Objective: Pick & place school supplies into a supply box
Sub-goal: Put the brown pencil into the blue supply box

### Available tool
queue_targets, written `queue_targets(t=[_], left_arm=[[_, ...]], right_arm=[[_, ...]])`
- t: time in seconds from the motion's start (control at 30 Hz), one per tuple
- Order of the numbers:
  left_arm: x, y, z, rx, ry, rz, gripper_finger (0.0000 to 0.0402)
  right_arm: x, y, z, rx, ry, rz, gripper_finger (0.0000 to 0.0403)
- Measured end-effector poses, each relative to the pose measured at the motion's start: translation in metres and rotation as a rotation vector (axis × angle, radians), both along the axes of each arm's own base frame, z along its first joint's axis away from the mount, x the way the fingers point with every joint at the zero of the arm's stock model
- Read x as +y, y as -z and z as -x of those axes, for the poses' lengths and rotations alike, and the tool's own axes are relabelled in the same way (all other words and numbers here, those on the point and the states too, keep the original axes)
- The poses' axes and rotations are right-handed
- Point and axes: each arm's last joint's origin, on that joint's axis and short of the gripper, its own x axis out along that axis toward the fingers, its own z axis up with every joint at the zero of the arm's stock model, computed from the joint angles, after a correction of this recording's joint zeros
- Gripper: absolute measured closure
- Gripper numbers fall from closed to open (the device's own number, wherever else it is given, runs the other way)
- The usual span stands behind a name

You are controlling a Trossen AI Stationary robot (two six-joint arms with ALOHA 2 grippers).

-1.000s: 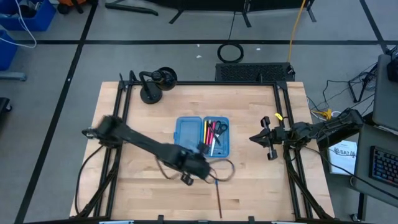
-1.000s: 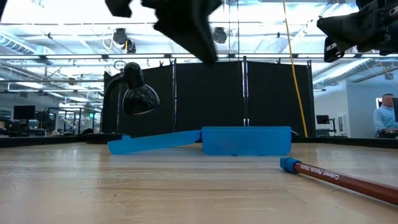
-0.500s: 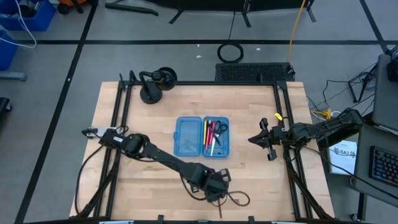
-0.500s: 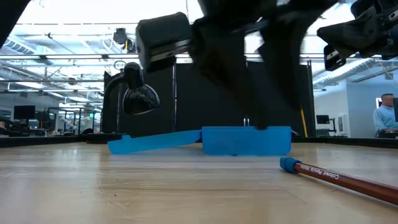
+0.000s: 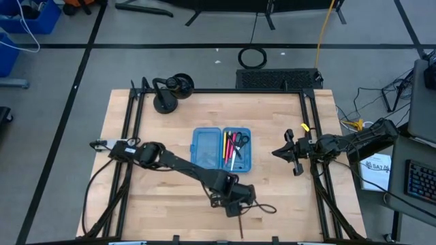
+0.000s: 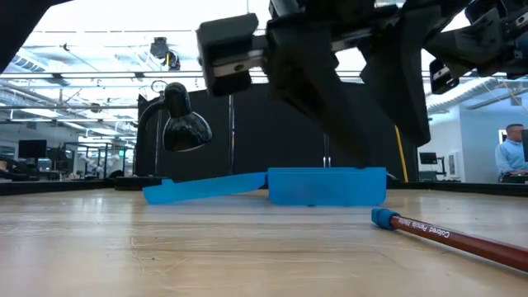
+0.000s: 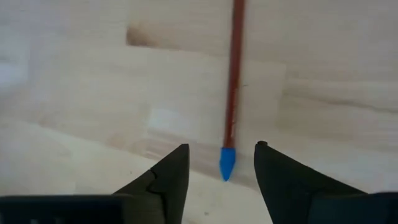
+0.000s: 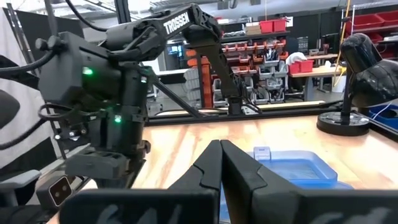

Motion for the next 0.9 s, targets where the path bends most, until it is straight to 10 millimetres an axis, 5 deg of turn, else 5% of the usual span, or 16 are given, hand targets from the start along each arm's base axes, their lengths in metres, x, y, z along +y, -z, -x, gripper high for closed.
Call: queue_targets(t=[0.9], left_arm=[[0.024, 0.052, -0.017, 0.083, 0.024, -0.002, 0.0245]], right_arm=[[0.001, 0.005, -0.003, 0.055, -0.004, -0.053, 0.0403]])
